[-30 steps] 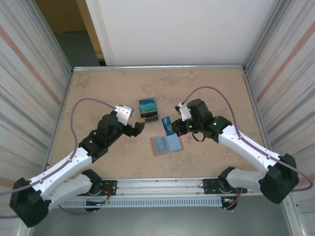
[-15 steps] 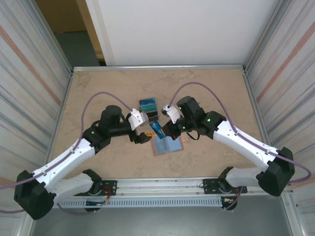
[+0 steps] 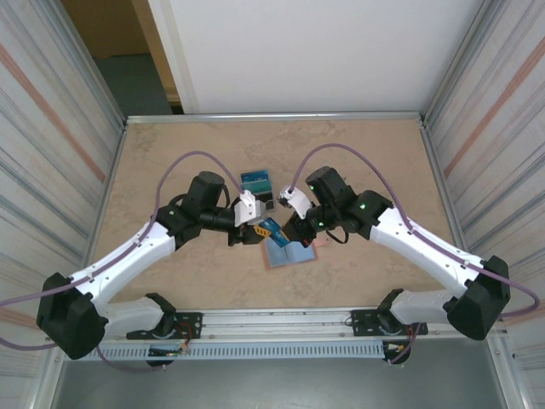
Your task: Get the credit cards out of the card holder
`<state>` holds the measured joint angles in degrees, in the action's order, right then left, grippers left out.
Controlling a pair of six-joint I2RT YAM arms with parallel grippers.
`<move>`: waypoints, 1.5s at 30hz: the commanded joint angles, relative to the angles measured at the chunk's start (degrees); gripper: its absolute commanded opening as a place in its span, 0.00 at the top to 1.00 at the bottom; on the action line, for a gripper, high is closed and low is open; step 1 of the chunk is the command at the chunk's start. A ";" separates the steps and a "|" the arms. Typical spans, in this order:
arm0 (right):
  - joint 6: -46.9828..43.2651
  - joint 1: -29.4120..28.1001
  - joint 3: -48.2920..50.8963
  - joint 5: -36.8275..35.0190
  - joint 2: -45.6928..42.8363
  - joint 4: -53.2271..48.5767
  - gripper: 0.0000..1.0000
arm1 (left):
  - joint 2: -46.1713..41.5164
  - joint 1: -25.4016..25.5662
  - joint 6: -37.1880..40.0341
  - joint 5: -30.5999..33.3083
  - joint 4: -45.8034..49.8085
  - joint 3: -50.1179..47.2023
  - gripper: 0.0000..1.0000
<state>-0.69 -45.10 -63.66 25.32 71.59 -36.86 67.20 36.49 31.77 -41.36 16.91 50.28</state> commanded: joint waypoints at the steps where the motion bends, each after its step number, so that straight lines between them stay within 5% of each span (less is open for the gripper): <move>1: -1.78 -0.44 -2.31 1.56 0.39 -0.76 1.00 | 1.24 0.69 1.27 -1.13 1.35 1.88 0.64; 5: -1.93 -0.46 -2.48 1.54 0.87 -0.28 1.00 | 2.06 0.78 1.08 -2.14 1.57 2.28 1.00; 11: -0.51 -0.07 -2.02 -0.78 0.30 1.38 0.92 | 0.47 0.86 0.30 1.26 0.47 0.57 1.00; 26: 6.96 3.03 3.62 1.18 -7.92 10.77 0.41 | -12.87 1.31 -13.42 10.70 -15.04 -10.60 1.00; 29: 9.60 3.65 6.17 1.56 -11.12 14.82 0.24 | -15.71 1.35 -17.78 11.87 -18.83 -12.94 1.00; 31: 12.68 4.70 8.80 2.11 -13.82 18.76 0.01 | -18.16 1.34 -21.44 12.73 -22.20 -14.83 1.00; 36: 20.41 7.15 16.01 0.11 -20.97 28.97 0.01 | -23.47 1.30 -29.27 14.48 -26.42 -17.77 1.00; 42: 30.20 8.06 24.30 -12.15 -26.92 37.74 0.01 | -26.00 1.30 -38.12 14.17 -29.60 -19.73 1.00; 45: 30.05 8.26 24.59 -9.43 -25.93 38.55 0.01 | -25.90 1.23 -42.64 13.43 -33.43 -21.19 1.00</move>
<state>25.41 -37.32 -39.68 17.76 45.39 -3.16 41.69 37.63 -3.84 -27.79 -11.11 30.52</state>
